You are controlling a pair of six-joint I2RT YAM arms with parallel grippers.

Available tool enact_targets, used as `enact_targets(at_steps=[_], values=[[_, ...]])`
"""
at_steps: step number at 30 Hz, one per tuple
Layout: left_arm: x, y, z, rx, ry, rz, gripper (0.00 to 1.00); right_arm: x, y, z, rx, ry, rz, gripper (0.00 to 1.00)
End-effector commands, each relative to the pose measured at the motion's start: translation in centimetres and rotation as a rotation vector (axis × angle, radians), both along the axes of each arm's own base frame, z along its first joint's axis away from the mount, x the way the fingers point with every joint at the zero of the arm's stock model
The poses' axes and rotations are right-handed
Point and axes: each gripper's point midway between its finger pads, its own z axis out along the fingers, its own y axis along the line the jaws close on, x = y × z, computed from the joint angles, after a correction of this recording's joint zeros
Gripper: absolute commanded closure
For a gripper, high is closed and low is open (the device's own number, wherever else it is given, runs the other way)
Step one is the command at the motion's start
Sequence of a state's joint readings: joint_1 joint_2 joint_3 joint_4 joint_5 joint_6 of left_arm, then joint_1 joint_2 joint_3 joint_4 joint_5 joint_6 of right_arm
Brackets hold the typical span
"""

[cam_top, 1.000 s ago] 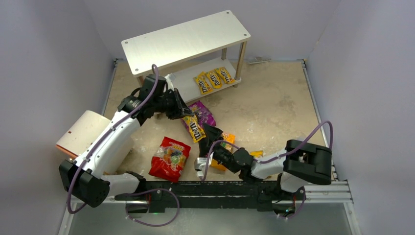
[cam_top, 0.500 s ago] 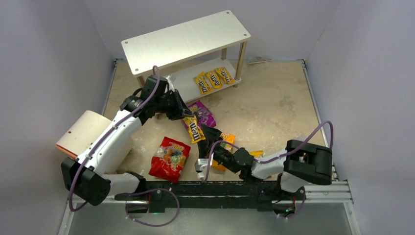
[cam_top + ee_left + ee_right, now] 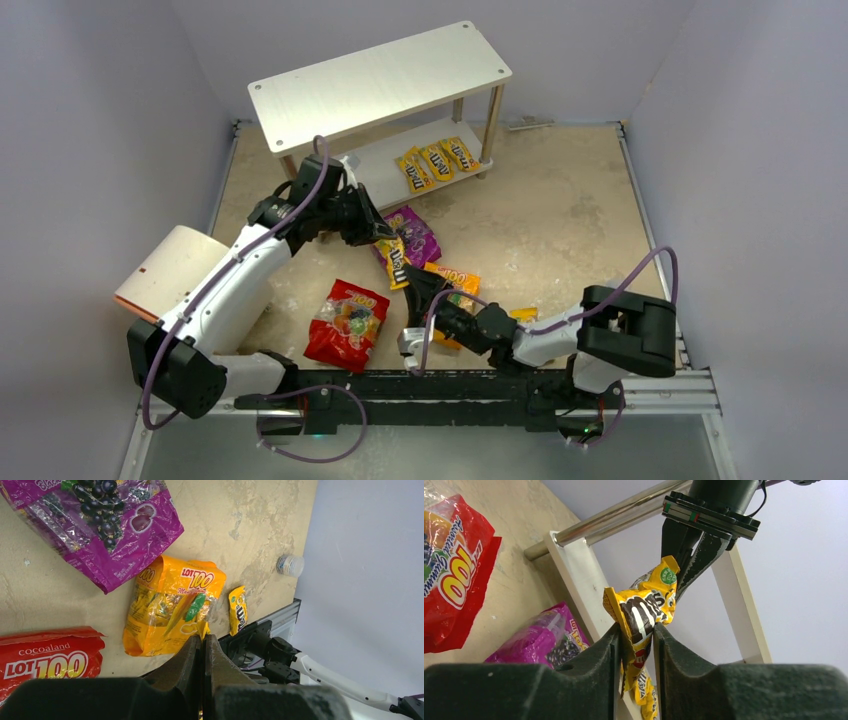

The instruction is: Place and organize the candy bags onto the shelf

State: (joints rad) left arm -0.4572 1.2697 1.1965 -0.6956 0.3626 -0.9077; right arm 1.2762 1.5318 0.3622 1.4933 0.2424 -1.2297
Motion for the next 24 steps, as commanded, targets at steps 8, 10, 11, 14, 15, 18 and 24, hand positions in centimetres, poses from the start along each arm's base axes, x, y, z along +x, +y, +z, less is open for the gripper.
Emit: enact_targets(at_steps=[8, 10, 11, 14, 15, 18, 24], values=[[0.4, -0.4, 0.2, -0.022, -0.024, -0.030, 1.00, -0.9, -3.6, 8.8, 0.411, -0.081, -0.002, 0.80], [0.8, -0.4, 0.3, -0.014, -0.056, -0.067, 1.00, -1.1, -3.9, 8.5, 0.406, -0.071, 0.000, 0.81], [1.1, -0.3, 0.4, -0.007, -0.081, -0.098, 1.00, -1.3, -4.1, 8.4, 0.405, -0.068, 0.006, 0.83], [1.7, 0.1, 0.3, -0.014, -0.105, -0.193, 1.00, -2.3, -4.6, 8.0, 0.409, -0.045, 0.045, 0.89], [1.8, 0.2, 0.1, -0.022, -0.111, -0.217, 1.00, -2.6, -4.7, 7.8, 0.407, -0.033, 0.063, 0.90], [2.1, 0.5, -0.2, -0.028, -0.127, -0.242, 0.91, -3.1, -4.6, 7.0, 0.365, 0.013, 0.096, 0.96], [2.3, 0.3, 0.1, -0.034, -0.165, -0.278, 0.64, -3.4, -3.6, 6.4, 0.314, 0.067, 0.128, 1.00]])
